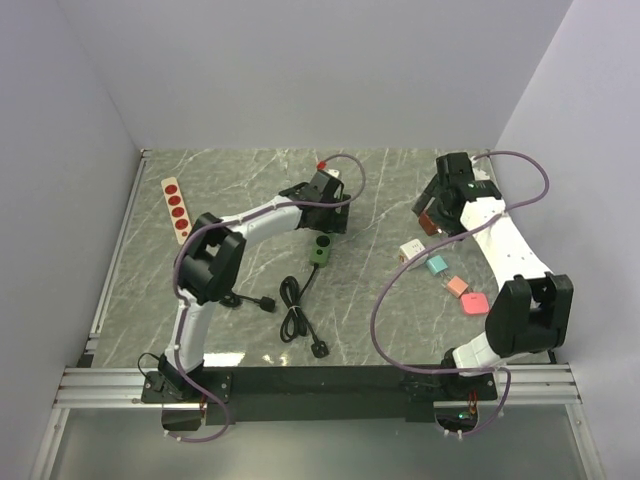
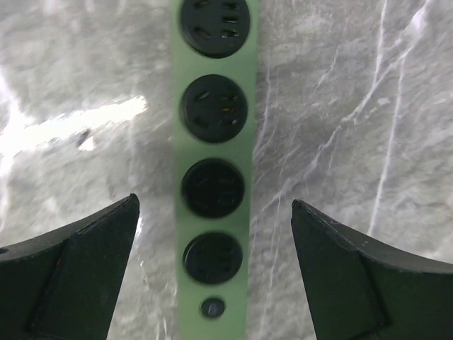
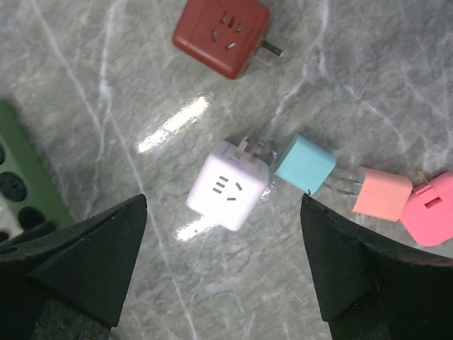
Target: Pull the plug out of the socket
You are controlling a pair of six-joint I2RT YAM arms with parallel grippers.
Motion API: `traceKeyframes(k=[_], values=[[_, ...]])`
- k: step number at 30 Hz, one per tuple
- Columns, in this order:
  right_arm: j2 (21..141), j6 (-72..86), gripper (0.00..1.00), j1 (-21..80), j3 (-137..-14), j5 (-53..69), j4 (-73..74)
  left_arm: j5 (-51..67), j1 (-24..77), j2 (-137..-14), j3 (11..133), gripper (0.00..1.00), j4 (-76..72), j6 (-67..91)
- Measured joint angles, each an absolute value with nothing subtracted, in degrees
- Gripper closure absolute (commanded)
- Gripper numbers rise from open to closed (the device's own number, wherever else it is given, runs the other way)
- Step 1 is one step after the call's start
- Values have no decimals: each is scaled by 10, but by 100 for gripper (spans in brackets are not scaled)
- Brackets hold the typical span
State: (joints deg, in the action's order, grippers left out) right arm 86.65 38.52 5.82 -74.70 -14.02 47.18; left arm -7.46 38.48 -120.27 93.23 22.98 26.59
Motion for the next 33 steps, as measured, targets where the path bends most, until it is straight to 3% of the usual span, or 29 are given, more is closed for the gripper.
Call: traceKeyframes(k=[3, 7, 9, 10, 11, 20, 33], values=[[854, 383, 4, 58, -749, -124, 473, -82, 393, -1238, 961, 7, 240, 247], [837, 379, 4, 58, -750, -107, 473, -96, 398, -1275, 981, 24, 254, 227], [827, 378, 4, 58, -749, -97, 472, -98, 399, -1281, 993, 46, 261, 223], [821, 378, 4, 58, -748, -93, 471, -98, 398, -1283, 996, 82, 263, 222], [816, 377, 4, 58, -746, -89, 470, -101, 398, -1284, 997, 99, 265, 225], [796, 370, 7, 63, -734, -51, 456, -127, 370, -1224, 908, 100, 260, 233], [835, 368, 6, 136, -730, -31, 416, -111, 39, -1156, 811, 100, 273, 242]])
